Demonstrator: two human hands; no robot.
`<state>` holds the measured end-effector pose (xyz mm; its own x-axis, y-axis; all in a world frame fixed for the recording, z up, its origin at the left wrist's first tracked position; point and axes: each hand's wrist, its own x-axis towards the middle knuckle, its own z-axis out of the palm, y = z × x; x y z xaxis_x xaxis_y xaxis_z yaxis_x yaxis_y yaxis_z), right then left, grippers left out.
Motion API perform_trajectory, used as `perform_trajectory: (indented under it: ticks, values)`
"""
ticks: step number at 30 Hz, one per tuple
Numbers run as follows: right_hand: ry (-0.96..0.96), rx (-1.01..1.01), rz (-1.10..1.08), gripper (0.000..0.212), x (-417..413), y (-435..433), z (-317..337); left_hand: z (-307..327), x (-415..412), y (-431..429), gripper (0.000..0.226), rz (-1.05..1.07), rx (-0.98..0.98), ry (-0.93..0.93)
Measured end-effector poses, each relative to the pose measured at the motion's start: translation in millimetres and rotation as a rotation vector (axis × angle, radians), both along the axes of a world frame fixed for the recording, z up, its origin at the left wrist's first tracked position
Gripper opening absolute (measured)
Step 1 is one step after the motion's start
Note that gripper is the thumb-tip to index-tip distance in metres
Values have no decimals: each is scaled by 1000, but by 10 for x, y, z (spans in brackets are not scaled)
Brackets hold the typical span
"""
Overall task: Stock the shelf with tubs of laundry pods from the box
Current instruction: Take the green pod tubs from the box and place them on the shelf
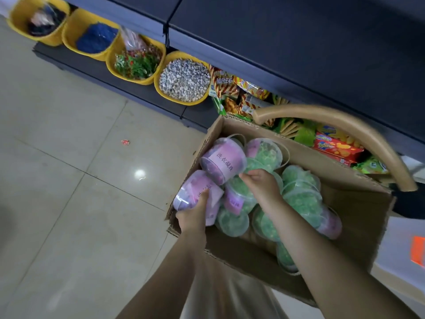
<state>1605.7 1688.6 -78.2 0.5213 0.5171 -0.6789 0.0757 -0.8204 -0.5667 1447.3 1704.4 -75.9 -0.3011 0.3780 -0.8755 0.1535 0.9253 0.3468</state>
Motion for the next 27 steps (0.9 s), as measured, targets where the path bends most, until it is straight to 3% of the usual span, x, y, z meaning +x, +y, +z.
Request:
perform_trajectory:
  ticks: [3,6,9,11,15,19,21,23,25,27]
  values:
    - [147,-43,-160,41,-81,222,-65,209,-66,9,55,-88,80,10]
    - [324,-85,-406,55,-152,417,-119,374,-152,36,76,-152,156,-31]
    - [425,-52,-451,41,-253,566,-216,416,-239,129,86,-171,195,32]
    - [378,-118,-427,47,-320,664,-249,454,-307,222,84,-209,222,68]
    - [283,-175,-525,78,-369,708,-244,440,-443,420,96,-236,308,56]
    - [352,-69,-573,44,-382,541,-145,529,-493,571,69,-253,353,49]
    - [311,-81,-564,51,-372,441,-3,643,-521,647,57,-283,386,24]
    - [269,48,-581,58,-313,356,182,823,-510,738,51,-315,439,20]
    - [160,164,-462,61,-213,311,498,1061,-476,830,50,-339,516,29]
    - [63,290,-361,79,-65,323,892,1333,-391,930,52,-384,620,21]
